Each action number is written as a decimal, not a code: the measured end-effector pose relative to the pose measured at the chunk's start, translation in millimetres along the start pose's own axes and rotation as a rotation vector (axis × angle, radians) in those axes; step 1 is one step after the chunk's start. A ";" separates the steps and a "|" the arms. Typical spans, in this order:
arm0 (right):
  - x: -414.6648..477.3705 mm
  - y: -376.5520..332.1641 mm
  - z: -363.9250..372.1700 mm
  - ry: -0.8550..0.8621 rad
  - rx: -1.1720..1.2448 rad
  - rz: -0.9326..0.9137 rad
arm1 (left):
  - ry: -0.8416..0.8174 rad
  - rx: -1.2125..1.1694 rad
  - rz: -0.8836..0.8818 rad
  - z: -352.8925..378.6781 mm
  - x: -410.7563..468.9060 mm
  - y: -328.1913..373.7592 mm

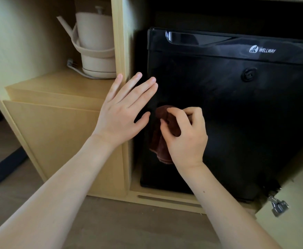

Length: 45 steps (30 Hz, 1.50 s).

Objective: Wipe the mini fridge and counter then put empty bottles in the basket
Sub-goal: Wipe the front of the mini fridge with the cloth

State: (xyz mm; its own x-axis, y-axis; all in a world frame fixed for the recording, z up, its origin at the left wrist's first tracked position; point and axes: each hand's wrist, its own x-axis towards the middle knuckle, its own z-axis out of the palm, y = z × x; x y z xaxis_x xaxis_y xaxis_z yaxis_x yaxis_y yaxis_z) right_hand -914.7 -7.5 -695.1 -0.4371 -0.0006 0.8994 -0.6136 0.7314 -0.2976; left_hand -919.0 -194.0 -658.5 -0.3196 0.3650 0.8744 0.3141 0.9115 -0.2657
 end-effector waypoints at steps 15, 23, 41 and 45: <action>-80.9 26.3 36.7 -0.004 -0.045 0.043 | -0.058 0.052 0.078 4.3 -12.7 8.4; -137.1 40.7 52.2 0.001 -0.013 0.119 | -0.109 0.001 0.111 14.1 -28.5 18.6; -182.2 32.1 48.3 -0.219 -0.017 0.240 | -0.100 -0.064 0.007 18.0 -30.4 27.3; -139.4 19.4 23.2 -0.007 0.111 0.259 | -0.008 -0.245 -0.121 16.5 -25.6 34.4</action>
State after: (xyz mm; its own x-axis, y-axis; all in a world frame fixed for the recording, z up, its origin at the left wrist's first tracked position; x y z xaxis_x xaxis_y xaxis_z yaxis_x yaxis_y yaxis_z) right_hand -881.0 -9.0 -833.6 -0.5930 0.1715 0.7868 -0.5488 0.6289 -0.5507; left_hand -914.8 -168.9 -696.7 -0.3747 0.2590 0.8902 0.4800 0.8757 -0.0528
